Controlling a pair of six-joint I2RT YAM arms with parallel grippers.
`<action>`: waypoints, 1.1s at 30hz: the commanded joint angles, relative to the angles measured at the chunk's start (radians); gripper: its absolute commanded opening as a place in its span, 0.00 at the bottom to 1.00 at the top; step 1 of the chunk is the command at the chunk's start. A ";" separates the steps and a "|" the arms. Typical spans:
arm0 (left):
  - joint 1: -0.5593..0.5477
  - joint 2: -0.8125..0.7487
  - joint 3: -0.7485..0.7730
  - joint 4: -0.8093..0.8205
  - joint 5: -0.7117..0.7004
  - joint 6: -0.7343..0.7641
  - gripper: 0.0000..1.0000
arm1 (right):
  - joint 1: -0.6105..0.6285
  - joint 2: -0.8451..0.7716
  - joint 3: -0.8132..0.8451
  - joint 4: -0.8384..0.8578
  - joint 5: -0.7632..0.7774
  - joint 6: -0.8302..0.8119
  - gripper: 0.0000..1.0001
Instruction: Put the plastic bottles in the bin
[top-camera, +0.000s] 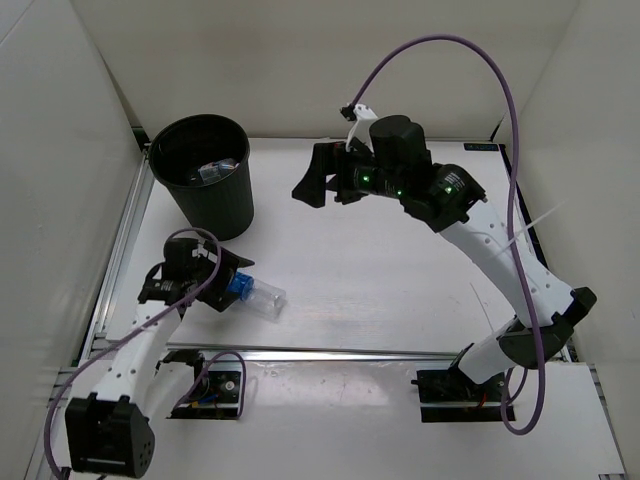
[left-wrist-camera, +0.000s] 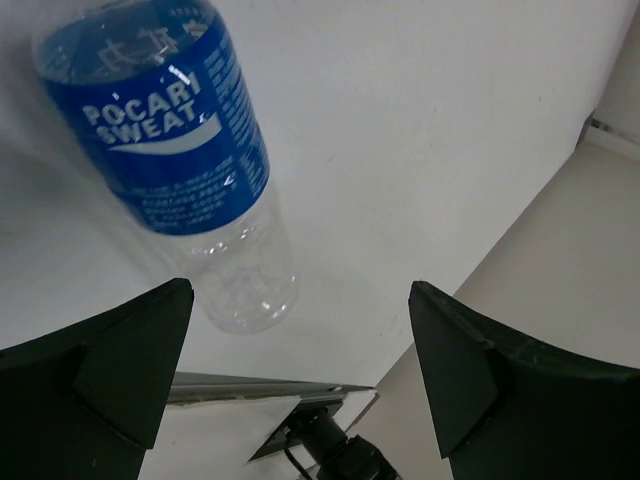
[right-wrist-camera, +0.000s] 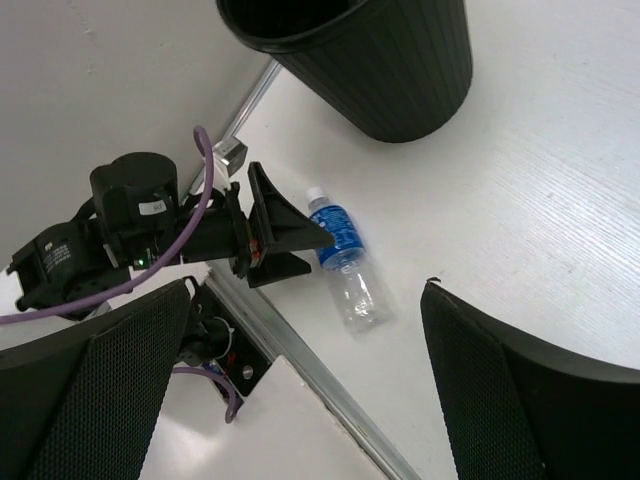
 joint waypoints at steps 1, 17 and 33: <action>-0.013 0.076 0.068 0.061 -0.055 -0.037 1.00 | -0.047 -0.044 0.024 -0.016 -0.045 -0.028 1.00; -0.071 0.319 0.114 0.061 -0.165 -0.048 1.00 | -0.217 -0.102 0.004 -0.025 -0.195 -0.018 1.00; -0.102 0.501 0.142 0.079 -0.118 0.043 0.57 | -0.351 -0.119 -0.033 -0.034 -0.295 0.000 1.00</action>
